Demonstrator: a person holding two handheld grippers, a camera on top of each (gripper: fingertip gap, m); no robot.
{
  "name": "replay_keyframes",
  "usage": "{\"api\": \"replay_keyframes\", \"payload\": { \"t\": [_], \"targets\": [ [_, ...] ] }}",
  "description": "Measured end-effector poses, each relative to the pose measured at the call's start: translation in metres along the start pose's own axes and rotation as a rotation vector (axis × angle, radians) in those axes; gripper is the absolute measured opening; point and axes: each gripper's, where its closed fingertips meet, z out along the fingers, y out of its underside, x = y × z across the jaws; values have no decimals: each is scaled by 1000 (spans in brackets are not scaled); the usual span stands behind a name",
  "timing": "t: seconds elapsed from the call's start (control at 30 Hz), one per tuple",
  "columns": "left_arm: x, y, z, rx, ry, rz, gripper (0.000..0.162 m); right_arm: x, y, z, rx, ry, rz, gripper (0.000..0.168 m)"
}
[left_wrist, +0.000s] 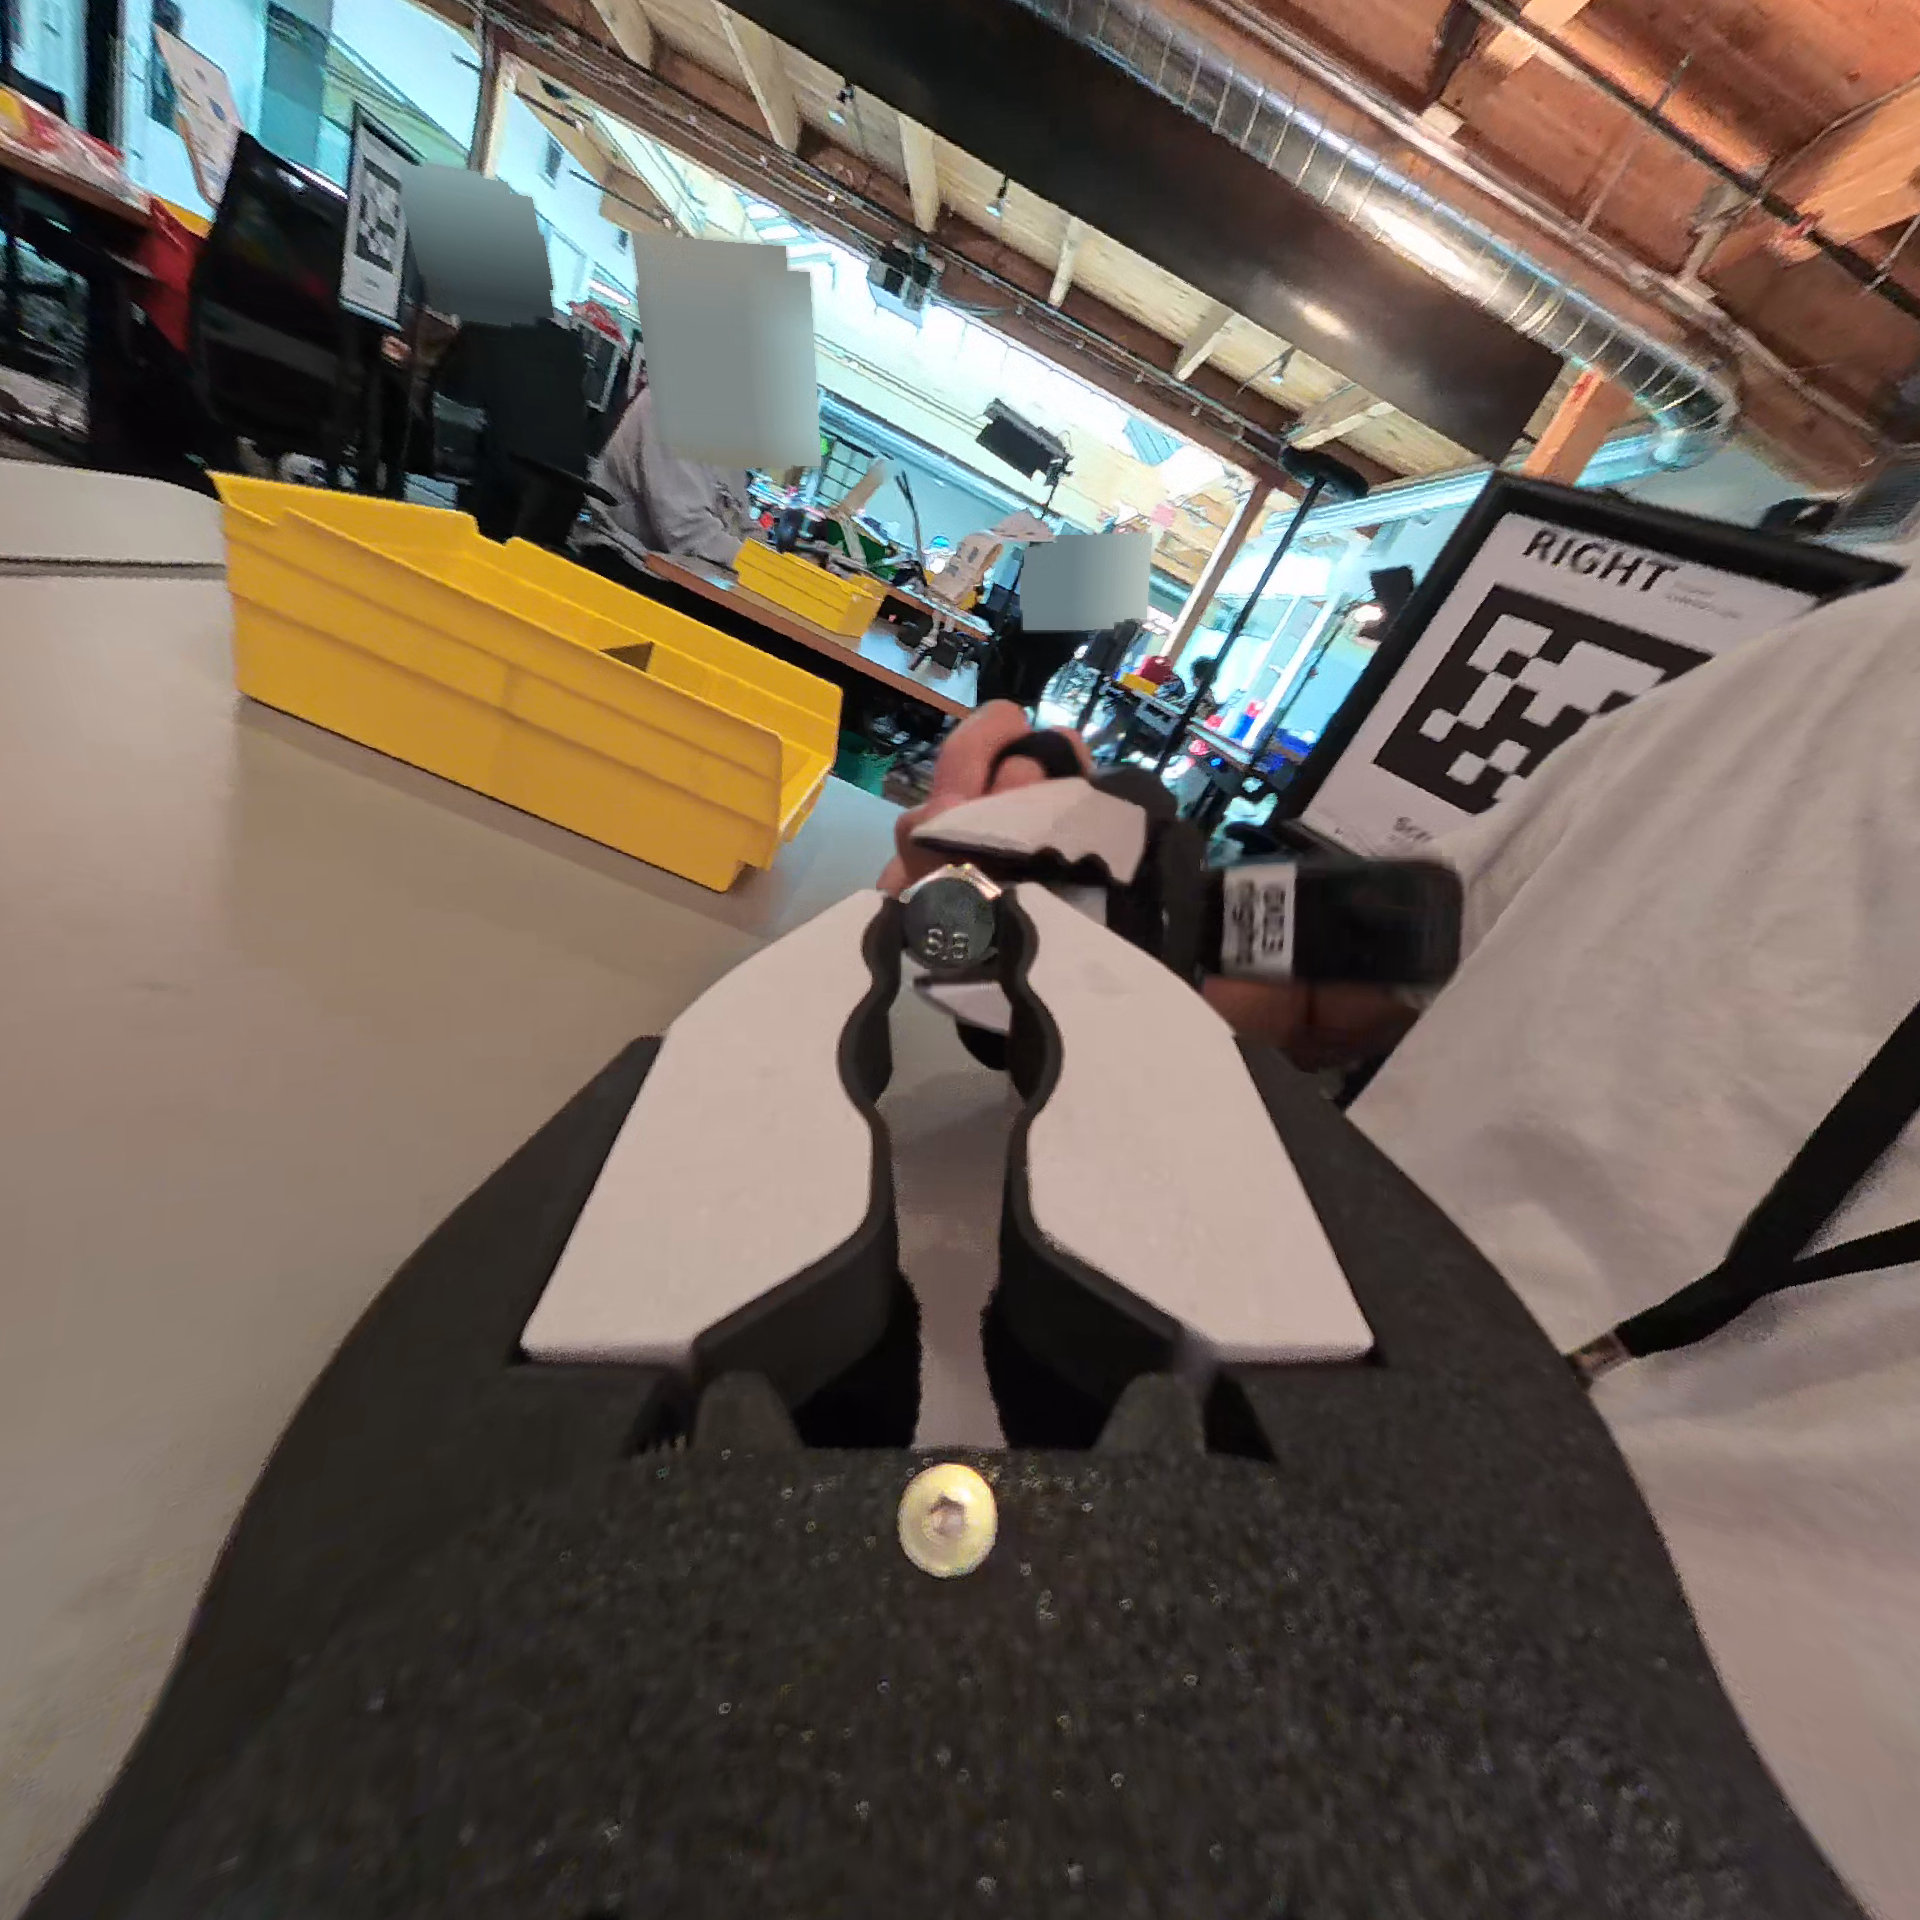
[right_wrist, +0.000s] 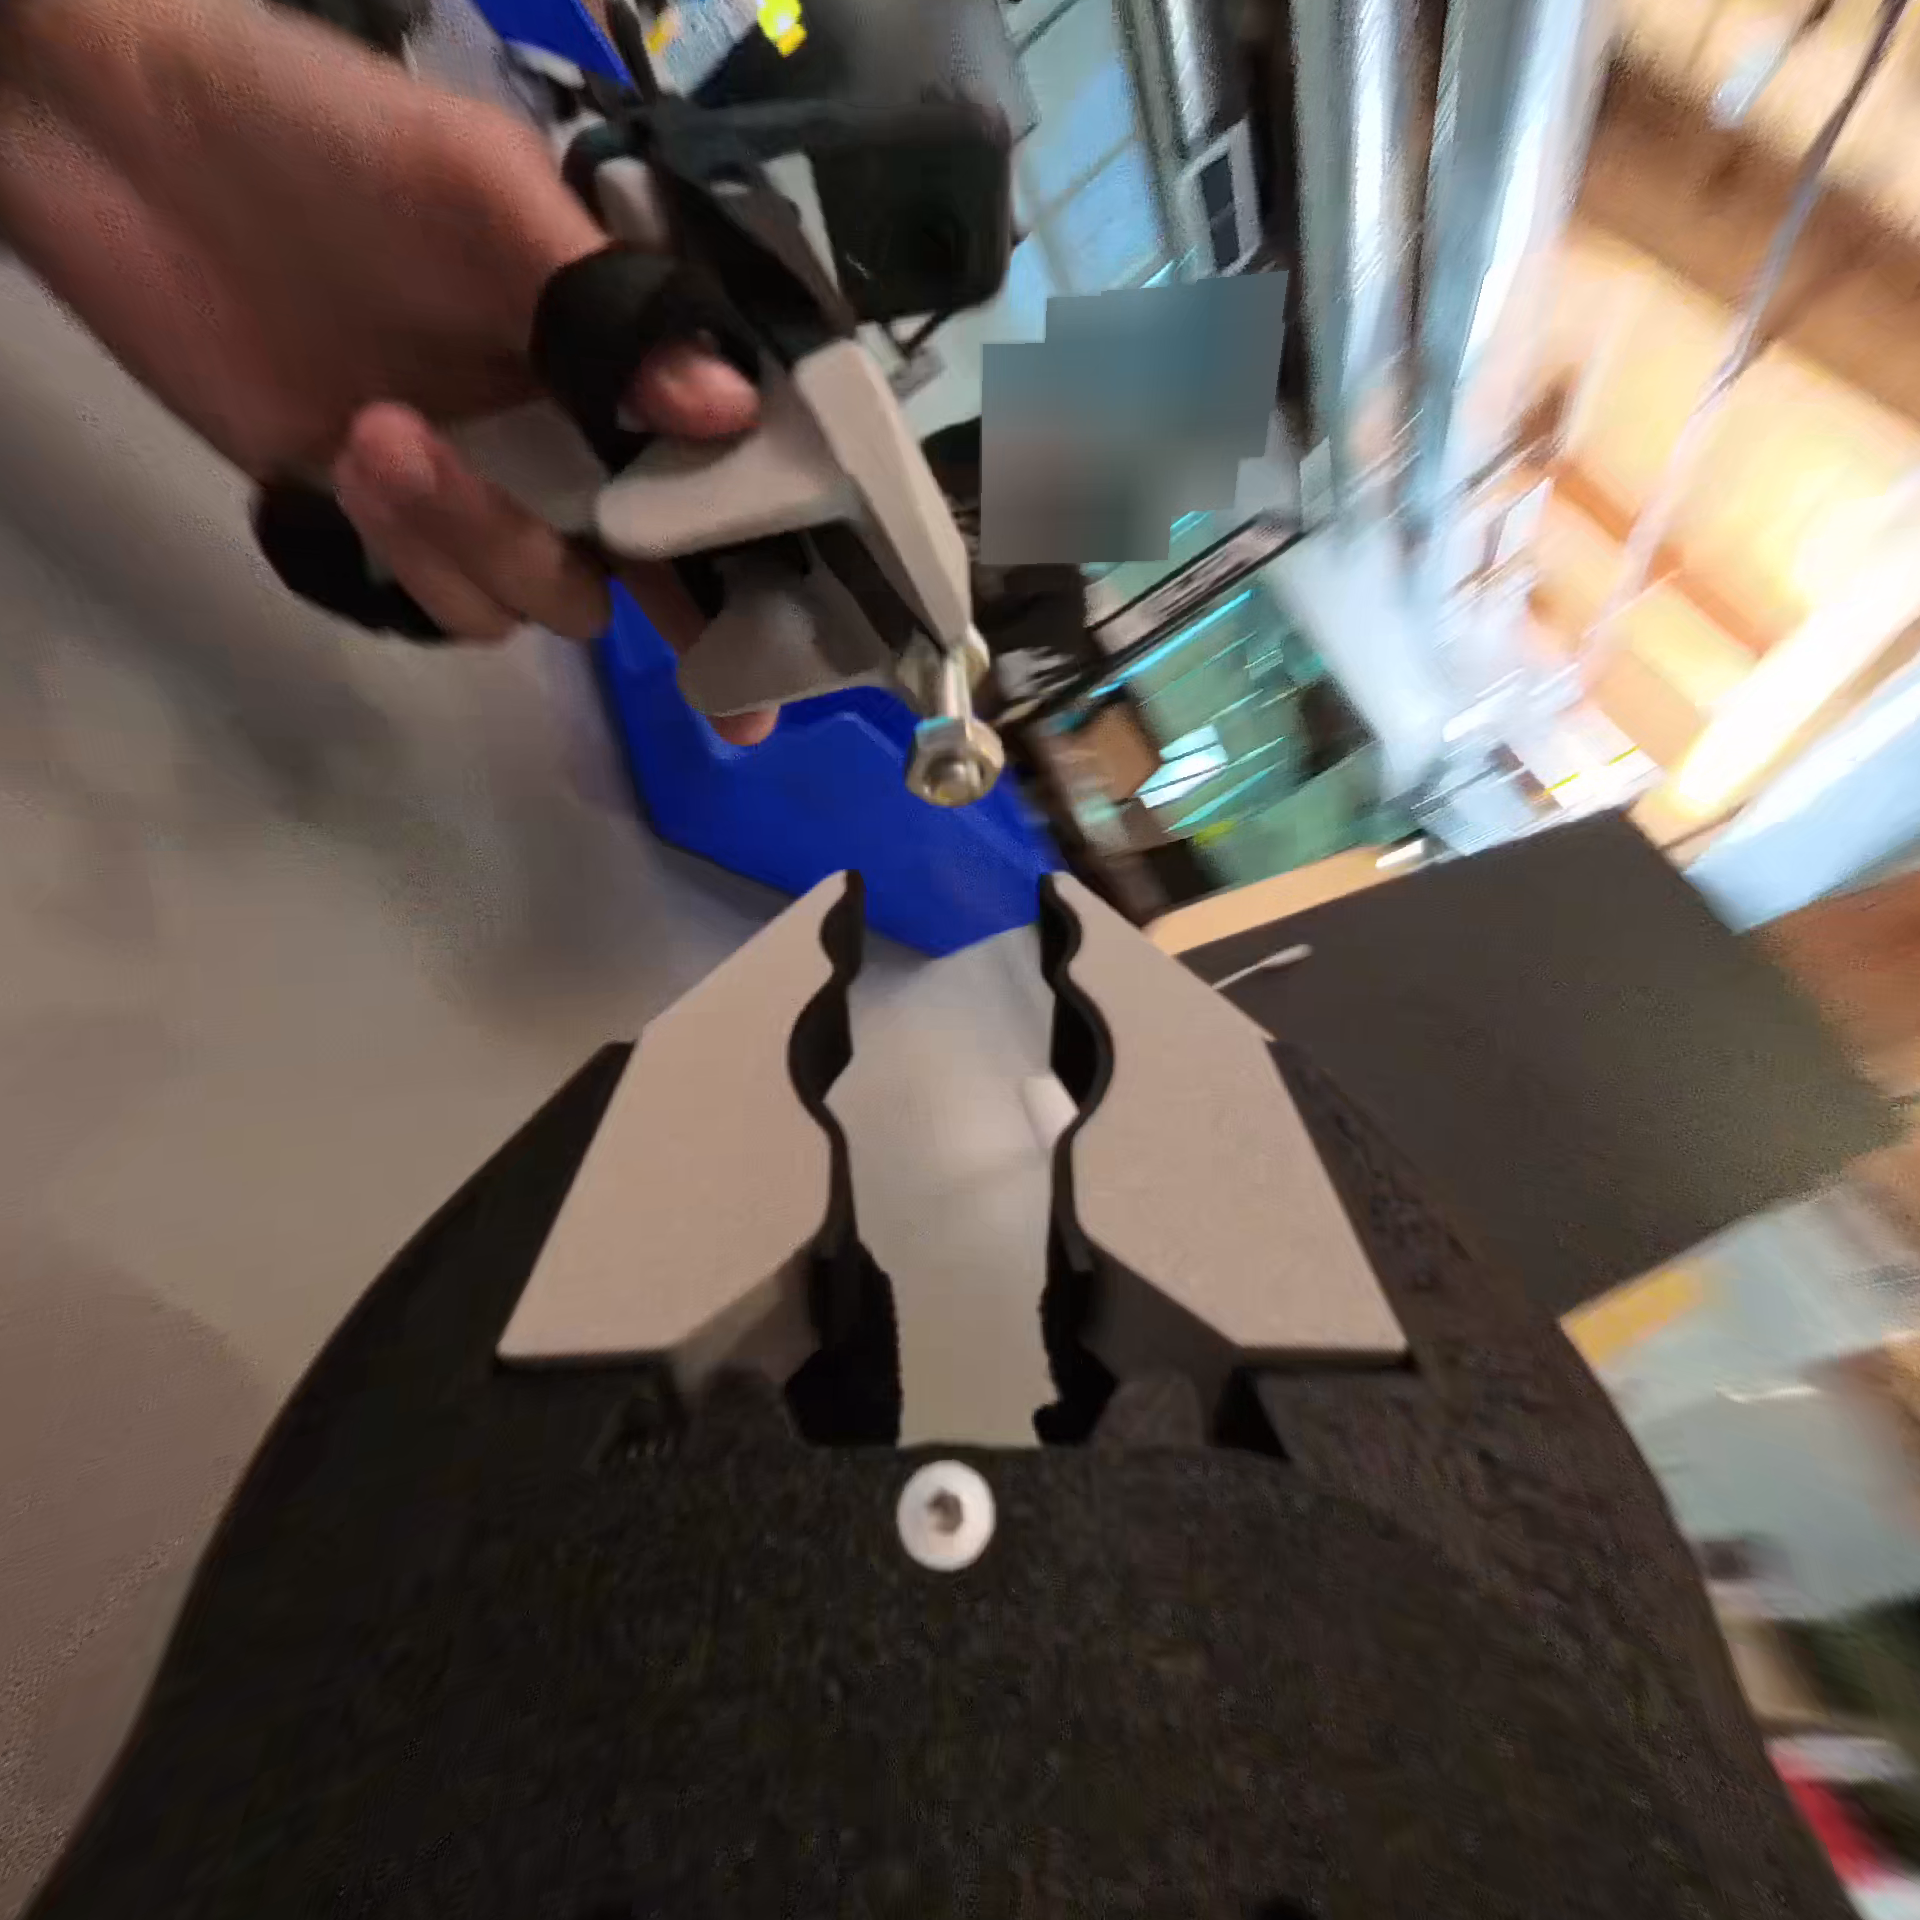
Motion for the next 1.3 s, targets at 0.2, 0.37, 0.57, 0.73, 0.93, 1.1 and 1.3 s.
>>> {"api": "replay_keyframes", "payload": {
  "t": [0.2, 0.37, 0.57, 0.73, 0.93, 1.1, 1.3],
  "targets": [
    [3, 2, 5, -56, -31, 177, 17, -21, 10, 5, 29, -525, 1117, 37],
    [12, 4, 24, -79, 54, 276, 17, 18, -7, -20, 390, -863, 1917, 36],
    [12, 16, 58, -154, 158, 353, 17, 19, 3, -44, 406, -804, 2043, 37],
    [12, 23, 86, -189, 245, 340, 17, 18, 14, -65, 321, -643, 1960, 16],
    [14, 25, 102, -209, 350, 187, 17, 24, 20, -80, 141, -307, 1393, 16],
    [18, 29, 101, -227, 454, -104, 17, 22, 18, -84, -133, -8, 370, 16],
    [12, 20, 83, -161, 404, -176, 17, 22, 8, -66, -291, 352, -785, 17]
  ]
}}
